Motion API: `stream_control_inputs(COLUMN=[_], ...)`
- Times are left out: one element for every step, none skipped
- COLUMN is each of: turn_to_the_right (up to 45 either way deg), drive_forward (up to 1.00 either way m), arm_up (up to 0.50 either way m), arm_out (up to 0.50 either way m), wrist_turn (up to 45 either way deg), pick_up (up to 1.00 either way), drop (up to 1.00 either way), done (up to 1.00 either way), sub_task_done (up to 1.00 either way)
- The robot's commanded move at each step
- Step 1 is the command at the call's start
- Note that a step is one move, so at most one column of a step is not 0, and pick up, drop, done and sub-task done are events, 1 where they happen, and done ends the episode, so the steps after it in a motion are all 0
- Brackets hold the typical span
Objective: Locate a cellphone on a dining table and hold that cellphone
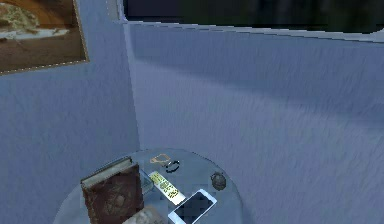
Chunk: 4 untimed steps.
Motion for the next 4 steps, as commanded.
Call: stream_control_inputs(turn_to_the_right=[45.0,45.0,-27.0,-45.0], drive_forward=[0.00,0.00,0.00,0.00], arm_up=[0.00,0.00,0.00,0.00], arm_out=[0.00,0.00,0.00,0.00], wrist_turn=[0.0,0.0,0.0,0.0], pick_up=[0.00,0.00,0.00,0.00], drop=[0.00,0.00,0.00,0.00], done=[0.00,0.00,0.00,0.00], sub_task_done=[0.00,0.00,0.00,0.00])
